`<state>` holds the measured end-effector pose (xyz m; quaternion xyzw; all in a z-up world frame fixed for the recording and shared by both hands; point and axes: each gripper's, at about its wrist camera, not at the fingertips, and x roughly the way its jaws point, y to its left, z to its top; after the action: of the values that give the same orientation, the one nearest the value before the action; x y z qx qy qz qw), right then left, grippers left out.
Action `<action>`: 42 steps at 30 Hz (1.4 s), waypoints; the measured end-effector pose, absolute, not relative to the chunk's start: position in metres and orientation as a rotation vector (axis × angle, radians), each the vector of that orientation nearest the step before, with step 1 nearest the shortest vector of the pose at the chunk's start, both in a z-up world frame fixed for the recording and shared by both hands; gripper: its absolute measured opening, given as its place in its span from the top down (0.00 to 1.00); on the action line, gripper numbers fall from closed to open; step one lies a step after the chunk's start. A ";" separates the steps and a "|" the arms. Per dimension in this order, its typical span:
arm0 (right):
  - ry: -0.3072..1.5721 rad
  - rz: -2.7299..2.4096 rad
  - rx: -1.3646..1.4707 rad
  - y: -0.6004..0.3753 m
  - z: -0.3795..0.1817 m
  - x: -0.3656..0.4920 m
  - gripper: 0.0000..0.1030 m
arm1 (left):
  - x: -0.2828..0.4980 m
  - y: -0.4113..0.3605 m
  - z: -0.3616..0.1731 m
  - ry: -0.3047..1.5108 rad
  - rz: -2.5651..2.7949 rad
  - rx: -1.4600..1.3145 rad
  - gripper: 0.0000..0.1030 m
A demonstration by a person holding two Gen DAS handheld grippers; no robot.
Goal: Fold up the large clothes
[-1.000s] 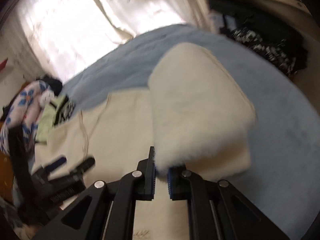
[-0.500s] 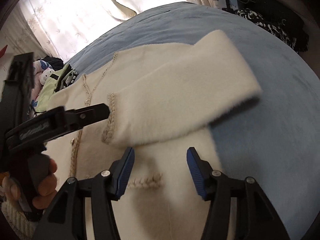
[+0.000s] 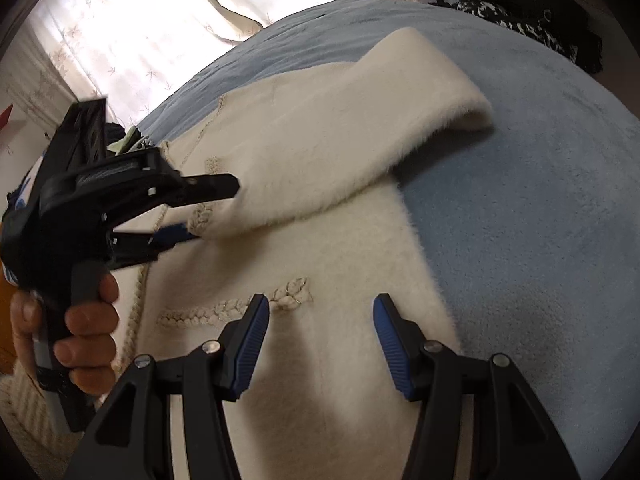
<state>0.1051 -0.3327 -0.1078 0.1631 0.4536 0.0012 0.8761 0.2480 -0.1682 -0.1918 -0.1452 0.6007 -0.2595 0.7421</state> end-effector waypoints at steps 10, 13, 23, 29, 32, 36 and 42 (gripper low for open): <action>0.975 -0.016 0.291 -0.329 -0.107 0.105 0.47 | 0.265 -0.196 -0.093 1.006 -0.477 0.020 0.88; 1.004 -0.020 0.289 -0.332 -0.095 0.120 0.47 | 0.276 -0.192 -0.054 0.921 -0.469 0.061 0.88; 1.033 -0.141 0.365 -0.399 -0.102 0.214 0.47 | 0.300 -0.178 0.004 0.829 -0.423 0.102 0.88; 0.994 -0.157 0.247 -0.387 -0.106 0.232 0.86 | 0.316 -0.124 0.000 0.827 -0.316 0.094 0.88; 1.000 -0.143 0.197 -0.381 -0.106 0.226 0.86 | 0.330 -0.086 -0.033 0.896 -0.232 0.088 0.88; 1.046 -0.107 0.209 -0.379 -0.106 0.217 0.84 | 0.339 -0.045 -0.106 1.060 -0.156 0.077 0.87; 1.029 -0.006 0.223 -0.378 -0.082 0.201 0.47 | 0.330 -0.028 -0.158 1.172 -0.167 0.098 0.67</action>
<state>0.2009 -0.3784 -0.0817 0.1066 0.4911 -0.0028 0.8646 0.3301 -0.0284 -0.1584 0.0464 0.5520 -0.0788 0.8288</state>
